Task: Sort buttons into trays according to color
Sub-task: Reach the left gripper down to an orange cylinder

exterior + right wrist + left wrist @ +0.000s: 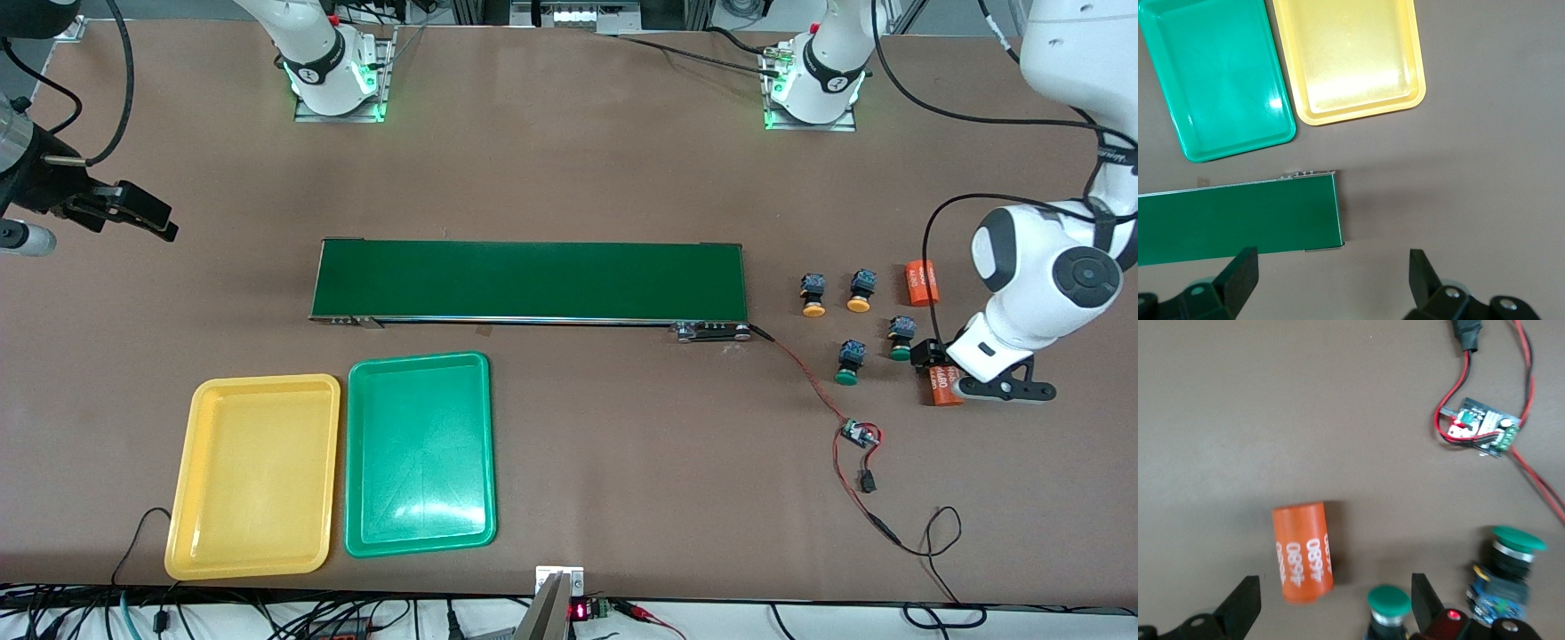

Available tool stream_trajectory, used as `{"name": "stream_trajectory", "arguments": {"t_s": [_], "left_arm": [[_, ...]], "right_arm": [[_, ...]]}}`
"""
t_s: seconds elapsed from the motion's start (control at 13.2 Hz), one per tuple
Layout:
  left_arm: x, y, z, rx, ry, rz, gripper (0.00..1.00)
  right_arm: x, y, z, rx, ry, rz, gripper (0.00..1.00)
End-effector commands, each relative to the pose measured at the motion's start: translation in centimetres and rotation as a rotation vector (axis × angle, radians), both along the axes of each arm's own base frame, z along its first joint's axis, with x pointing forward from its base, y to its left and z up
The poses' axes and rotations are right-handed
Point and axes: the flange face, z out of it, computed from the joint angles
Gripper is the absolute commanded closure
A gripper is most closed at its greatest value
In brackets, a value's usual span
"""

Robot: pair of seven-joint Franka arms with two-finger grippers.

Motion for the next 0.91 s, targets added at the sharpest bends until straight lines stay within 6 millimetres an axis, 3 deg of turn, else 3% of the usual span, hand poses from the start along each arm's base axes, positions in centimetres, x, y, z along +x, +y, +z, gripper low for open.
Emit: {"name": "stream_trajectory", "arguments": {"t_s": [0.0,0.23,0.38,0.45,0.68,0.83], "left_arm": [[0.0,2.3,-2.7,0.017,-0.057,-0.057,0.01],[0.1,2.9,-5.4,0.013,-0.088,-0.054,0.05],[-0.5,3.6,-7.1,0.01,-0.061,-0.052,0.51],[-0.6,3.8,-7.4,0.008,-0.055,-0.049,0.64],[-0.5,3.8,-6.8,0.01,-0.056,-0.054,0.81],[0.3,3.4,-3.3,0.028,-0.04,-0.144,0.81]], "right_arm": [[-0.2,0.4,-0.1,0.01,-0.007,-0.002,0.0],[-0.2,0.4,-0.1,0.01,-0.007,-0.002,0.0],[-0.2,0.9,-0.1,0.01,-0.005,0.006,0.0],[-0.2,0.9,-0.1,0.012,-0.005,0.007,0.0],[-0.2,0.9,-0.2,0.012,-0.002,0.007,0.0],[-0.2,0.9,-0.2,0.012,-0.003,0.007,0.0]]}}
